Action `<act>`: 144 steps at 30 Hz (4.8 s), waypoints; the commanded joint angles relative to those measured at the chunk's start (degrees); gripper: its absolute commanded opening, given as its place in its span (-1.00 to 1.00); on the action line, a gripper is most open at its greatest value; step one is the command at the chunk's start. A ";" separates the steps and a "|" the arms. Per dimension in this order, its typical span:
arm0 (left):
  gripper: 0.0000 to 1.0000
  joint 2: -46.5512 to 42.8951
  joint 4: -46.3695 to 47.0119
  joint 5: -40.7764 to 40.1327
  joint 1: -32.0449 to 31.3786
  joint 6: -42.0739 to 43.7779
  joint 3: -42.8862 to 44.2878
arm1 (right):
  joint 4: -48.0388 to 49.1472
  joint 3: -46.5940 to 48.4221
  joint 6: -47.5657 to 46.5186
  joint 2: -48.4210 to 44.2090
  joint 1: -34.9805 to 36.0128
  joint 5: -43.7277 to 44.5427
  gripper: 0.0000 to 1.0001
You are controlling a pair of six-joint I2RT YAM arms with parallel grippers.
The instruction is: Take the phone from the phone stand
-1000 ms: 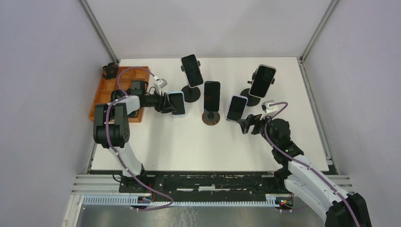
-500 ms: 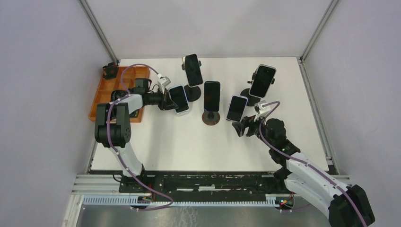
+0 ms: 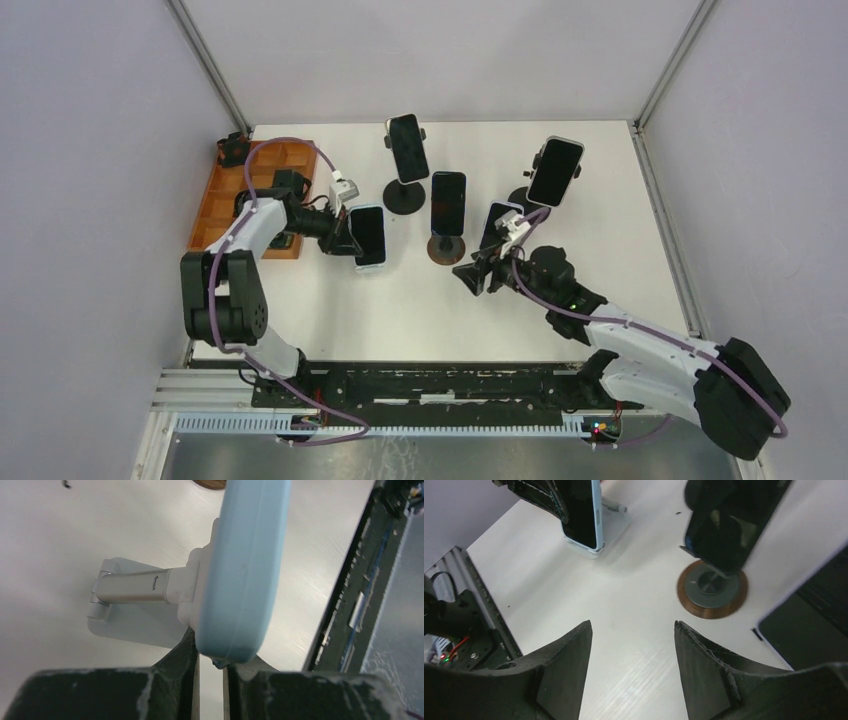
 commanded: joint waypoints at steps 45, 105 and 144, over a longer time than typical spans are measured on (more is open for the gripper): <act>0.71 -29.00 -39.56 8.50 -0.25 19.22 5.15 | 48.04 18.76 18.83 34.74 16.83 -23.73 -1.00; -0.73 -48.38 -29.91 6.69 -7.54 35.73 3.72 | 69.89 27.46 32.91 40.28 19.65 -36.94 -1.00; -0.95 -43.91 -30.83 0.67 -7.49 41.99 2.84 | 37.56 13.93 23.75 13.08 8.01 -26.12 -0.74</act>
